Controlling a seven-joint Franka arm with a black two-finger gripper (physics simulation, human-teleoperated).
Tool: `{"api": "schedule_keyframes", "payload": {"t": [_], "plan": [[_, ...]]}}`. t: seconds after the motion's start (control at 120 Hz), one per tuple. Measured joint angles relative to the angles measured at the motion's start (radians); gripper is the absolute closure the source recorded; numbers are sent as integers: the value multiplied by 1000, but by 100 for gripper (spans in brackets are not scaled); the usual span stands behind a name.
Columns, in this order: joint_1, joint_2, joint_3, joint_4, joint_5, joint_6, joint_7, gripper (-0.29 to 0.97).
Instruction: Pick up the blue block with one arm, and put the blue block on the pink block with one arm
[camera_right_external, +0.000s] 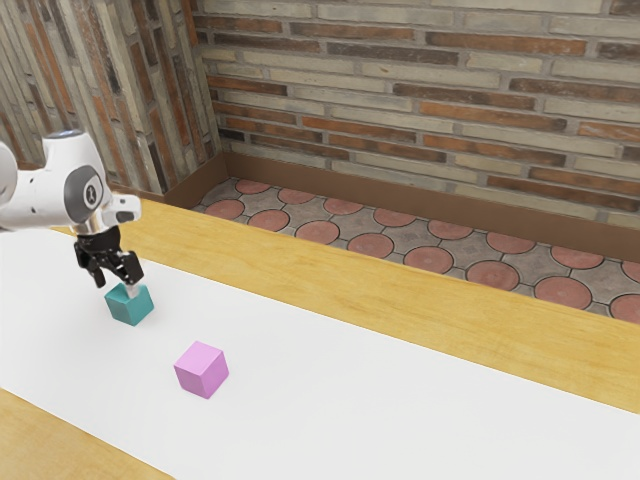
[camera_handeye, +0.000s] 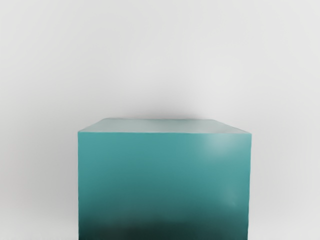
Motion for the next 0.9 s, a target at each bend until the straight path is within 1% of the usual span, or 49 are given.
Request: {"api": "schedule_keyframes", "payload": {"t": [0.633,0.9], "plan": [[0,36,-18,-26,0,108,32,4],[4,40,-18,-38,-14,132,40,9]]}}
